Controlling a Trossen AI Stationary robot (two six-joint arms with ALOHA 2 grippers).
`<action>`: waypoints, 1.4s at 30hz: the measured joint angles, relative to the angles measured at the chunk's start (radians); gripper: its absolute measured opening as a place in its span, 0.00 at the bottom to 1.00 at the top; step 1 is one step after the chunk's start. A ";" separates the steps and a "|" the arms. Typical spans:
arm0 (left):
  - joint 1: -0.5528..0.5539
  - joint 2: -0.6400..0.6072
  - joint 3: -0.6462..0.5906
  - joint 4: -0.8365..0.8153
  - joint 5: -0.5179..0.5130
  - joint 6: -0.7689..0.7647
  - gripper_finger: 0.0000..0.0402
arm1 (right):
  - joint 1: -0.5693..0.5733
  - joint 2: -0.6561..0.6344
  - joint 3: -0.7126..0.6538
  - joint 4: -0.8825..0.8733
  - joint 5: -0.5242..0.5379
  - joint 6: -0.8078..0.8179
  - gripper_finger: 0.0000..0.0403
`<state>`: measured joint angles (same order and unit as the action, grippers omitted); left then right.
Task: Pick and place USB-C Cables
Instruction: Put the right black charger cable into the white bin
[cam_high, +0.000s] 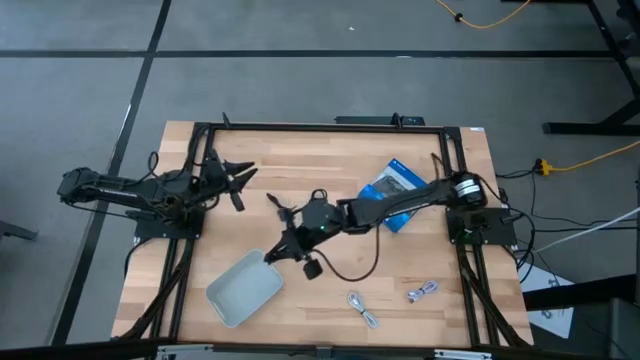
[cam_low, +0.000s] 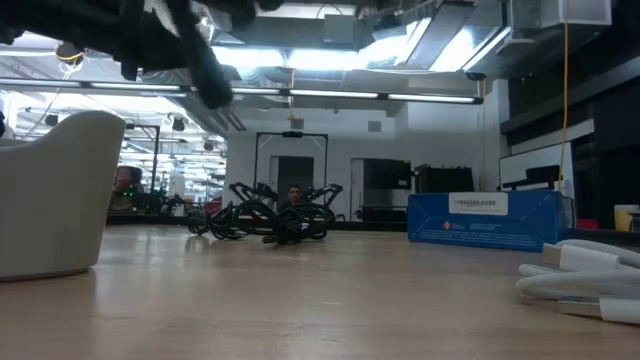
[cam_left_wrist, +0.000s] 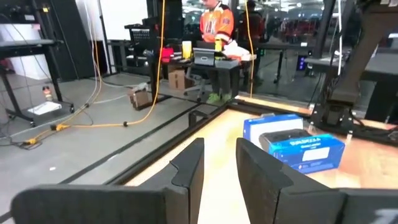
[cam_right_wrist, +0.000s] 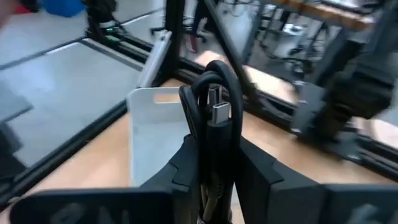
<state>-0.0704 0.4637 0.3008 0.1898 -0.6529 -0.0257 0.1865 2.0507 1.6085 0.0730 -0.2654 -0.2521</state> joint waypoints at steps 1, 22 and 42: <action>0.000 0.000 0.000 -0.009 0.000 0.001 0.21 | 0.001 0.022 0.026 0.000 -0.012 0.011 0.18; 0.000 -0.002 0.000 -0.020 -0.158 0.010 0.21 | 0.038 0.465 0.714 -0.259 -0.162 -0.030 0.18; 0.000 -0.002 0.000 -0.020 -0.158 0.006 0.22 | 0.039 0.495 0.719 -0.291 -0.043 -0.018 0.32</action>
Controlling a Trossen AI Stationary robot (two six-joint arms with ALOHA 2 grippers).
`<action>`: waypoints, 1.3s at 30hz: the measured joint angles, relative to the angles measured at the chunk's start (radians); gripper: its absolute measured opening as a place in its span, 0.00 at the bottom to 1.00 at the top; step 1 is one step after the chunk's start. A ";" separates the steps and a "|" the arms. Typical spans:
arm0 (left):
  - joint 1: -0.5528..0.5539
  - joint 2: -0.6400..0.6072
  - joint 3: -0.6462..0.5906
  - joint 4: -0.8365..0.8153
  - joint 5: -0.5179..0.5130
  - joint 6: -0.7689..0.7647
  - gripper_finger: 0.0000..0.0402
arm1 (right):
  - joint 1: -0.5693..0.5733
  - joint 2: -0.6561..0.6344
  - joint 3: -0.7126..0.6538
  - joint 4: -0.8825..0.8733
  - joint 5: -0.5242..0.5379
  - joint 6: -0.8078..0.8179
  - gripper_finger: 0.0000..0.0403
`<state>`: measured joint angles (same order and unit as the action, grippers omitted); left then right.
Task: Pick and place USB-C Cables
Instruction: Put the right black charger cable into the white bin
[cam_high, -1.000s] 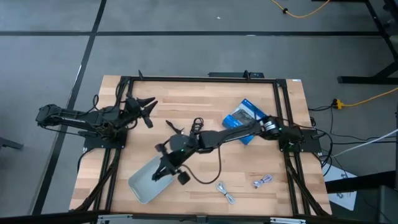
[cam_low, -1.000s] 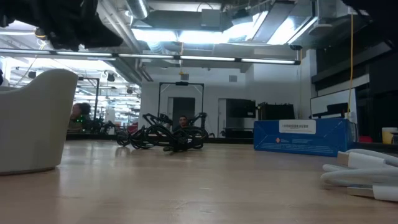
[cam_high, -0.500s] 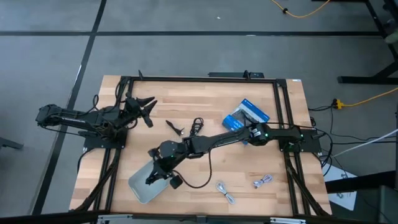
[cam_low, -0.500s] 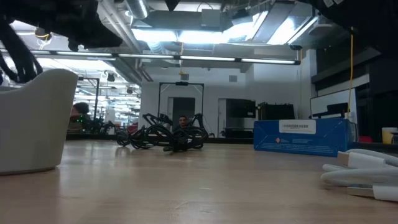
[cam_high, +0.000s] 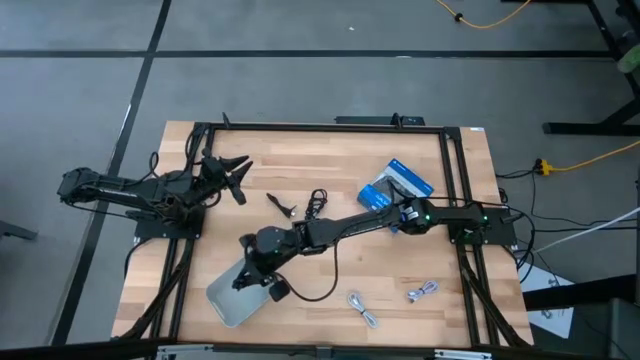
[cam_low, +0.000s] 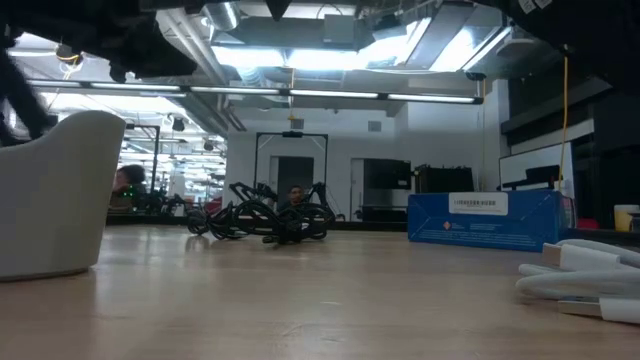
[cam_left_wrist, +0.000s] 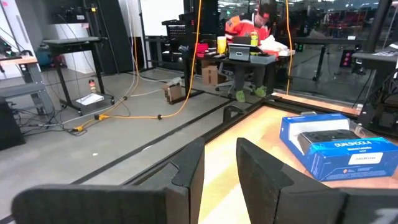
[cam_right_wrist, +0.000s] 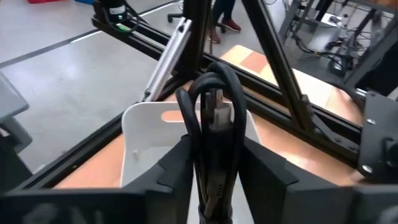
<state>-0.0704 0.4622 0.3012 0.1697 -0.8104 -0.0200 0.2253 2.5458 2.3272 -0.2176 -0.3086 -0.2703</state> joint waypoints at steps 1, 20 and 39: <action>0.000 0.000 0.000 0.000 0.000 0.000 0.22 | 0.000 0.000 0.000 0.000 0.001 0.000 0.33; 0.000 0.000 0.000 0.000 0.000 0.000 0.22 | 0.000 0.000 -0.001 -0.001 0.001 -0.002 0.36; 0.000 0.000 0.000 -0.001 0.000 0.005 0.22 | 0.000 0.000 -0.002 0.036 0.001 0.026 0.38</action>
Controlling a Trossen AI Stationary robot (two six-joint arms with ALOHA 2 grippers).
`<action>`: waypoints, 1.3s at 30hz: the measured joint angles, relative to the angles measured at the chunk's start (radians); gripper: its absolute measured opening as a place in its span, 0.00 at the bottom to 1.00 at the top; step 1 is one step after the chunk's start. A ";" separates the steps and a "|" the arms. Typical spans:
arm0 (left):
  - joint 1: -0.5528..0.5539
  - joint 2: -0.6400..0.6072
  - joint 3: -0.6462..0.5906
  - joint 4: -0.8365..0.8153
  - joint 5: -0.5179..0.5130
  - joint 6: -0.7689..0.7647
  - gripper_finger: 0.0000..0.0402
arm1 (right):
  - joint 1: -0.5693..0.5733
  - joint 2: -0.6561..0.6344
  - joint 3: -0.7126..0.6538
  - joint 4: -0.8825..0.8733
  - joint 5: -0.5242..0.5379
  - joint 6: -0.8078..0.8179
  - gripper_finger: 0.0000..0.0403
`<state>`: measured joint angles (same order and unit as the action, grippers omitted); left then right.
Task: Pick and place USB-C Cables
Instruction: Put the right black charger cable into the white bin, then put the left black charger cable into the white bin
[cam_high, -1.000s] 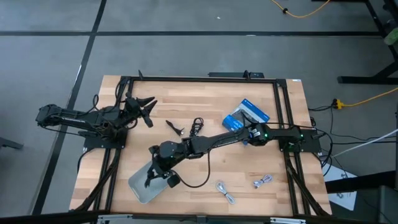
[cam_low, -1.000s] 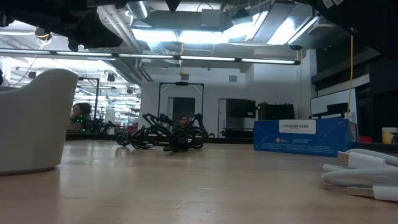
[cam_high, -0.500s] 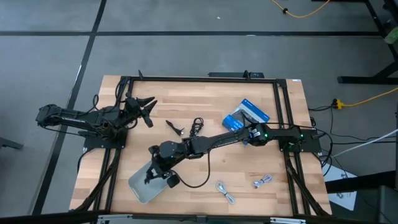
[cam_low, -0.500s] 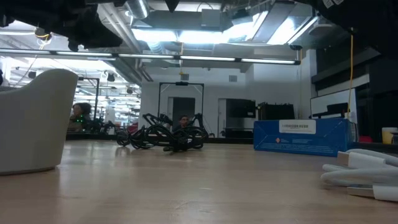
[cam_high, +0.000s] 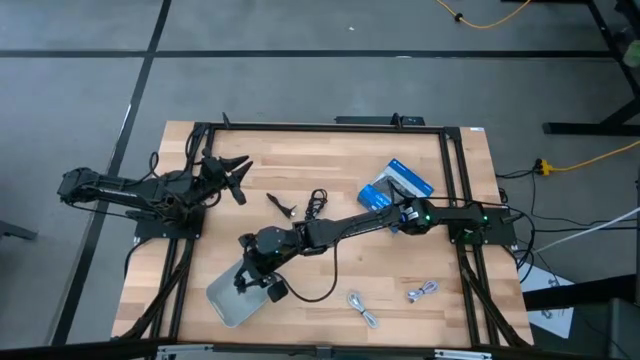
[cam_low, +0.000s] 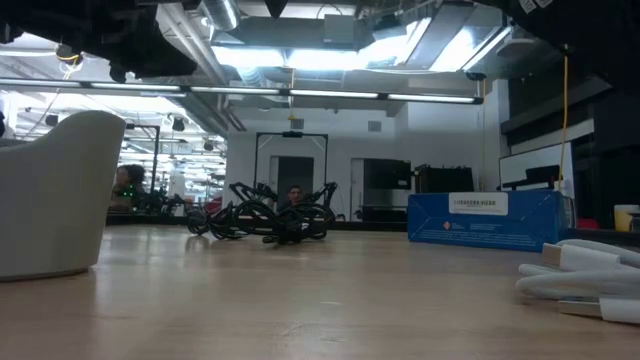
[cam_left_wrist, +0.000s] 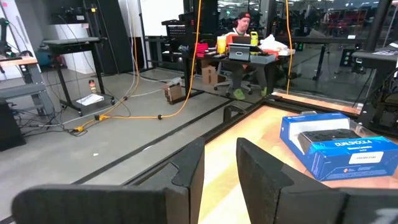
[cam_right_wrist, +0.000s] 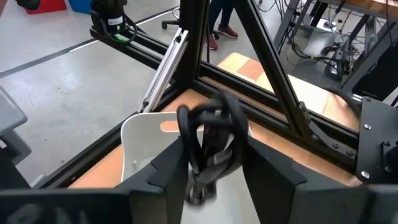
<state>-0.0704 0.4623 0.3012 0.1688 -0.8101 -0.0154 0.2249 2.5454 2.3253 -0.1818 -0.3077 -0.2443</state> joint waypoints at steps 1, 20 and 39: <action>0.000 0.000 0.000 0.000 0.000 0.000 0.22 | 0.000 0.000 0.000 0.002 0.000 0.000 0.39; 0.000 0.000 0.000 0.000 0.000 0.000 0.22 | 0.005 -0.001 0.000 0.057 0.000 0.000 0.65; 0.000 0.002 0.000 -0.002 0.016 -0.073 0.22 | -0.078 -0.144 0.001 -0.937 0.601 0.136 0.64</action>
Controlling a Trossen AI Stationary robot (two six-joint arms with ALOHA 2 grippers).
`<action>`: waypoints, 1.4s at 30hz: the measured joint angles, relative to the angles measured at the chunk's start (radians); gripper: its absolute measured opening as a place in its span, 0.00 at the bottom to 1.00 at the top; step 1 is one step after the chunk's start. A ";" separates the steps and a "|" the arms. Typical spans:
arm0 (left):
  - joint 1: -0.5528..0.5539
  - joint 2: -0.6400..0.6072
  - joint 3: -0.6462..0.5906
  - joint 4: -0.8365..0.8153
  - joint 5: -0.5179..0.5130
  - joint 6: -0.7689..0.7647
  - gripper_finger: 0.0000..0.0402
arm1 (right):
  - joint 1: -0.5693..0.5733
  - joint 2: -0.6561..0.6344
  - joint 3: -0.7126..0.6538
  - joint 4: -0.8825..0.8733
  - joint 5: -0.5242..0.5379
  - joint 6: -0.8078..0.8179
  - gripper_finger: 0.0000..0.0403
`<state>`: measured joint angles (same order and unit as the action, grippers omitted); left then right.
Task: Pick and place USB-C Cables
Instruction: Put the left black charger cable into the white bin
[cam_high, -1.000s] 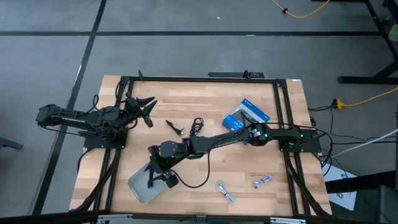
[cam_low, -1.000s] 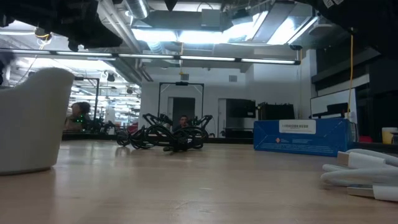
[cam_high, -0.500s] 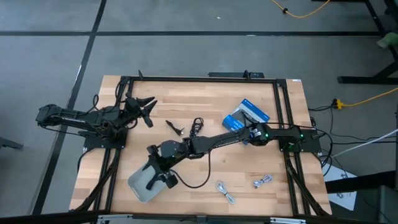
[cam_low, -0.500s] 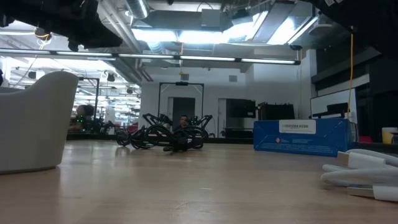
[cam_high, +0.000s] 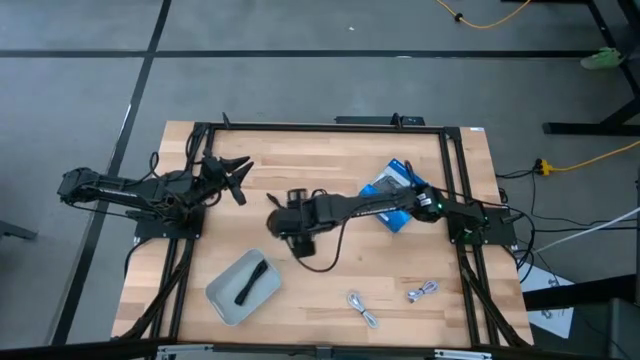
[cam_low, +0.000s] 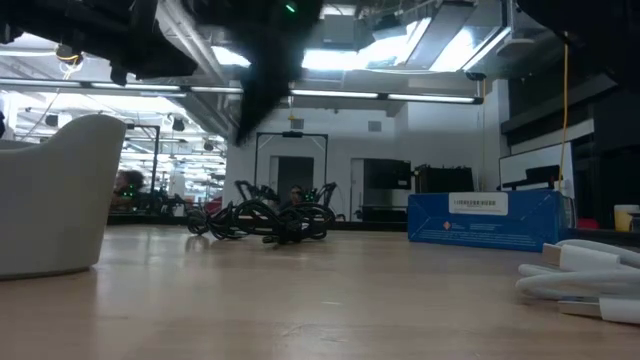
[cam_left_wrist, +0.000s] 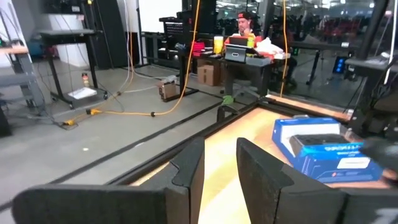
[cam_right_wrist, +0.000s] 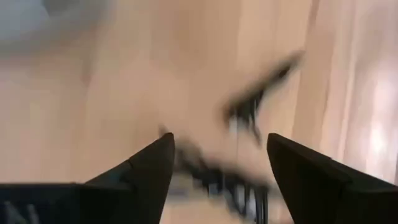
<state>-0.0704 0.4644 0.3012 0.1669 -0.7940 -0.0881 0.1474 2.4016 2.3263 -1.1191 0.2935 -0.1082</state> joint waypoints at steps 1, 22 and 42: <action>0.000 0.000 0.000 0.000 0.000 -0.013 0.21 | -0.005 0.000 -0.006 -0.039 0.000 0.009 0.64; -0.060 -0.230 0.000 -0.492 0.183 0.005 0.21 | -0.113 0.000 -0.080 0.156 -0.115 0.054 0.64; -0.061 -0.265 -0.114 -0.437 0.236 -0.139 0.21 | -0.172 0.073 -0.080 0.389 -0.174 0.156 0.64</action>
<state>-0.1314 0.1997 0.1869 -0.2704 -0.5579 -0.2267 -0.0246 2.4747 2.2463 -0.7296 0.1196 0.0475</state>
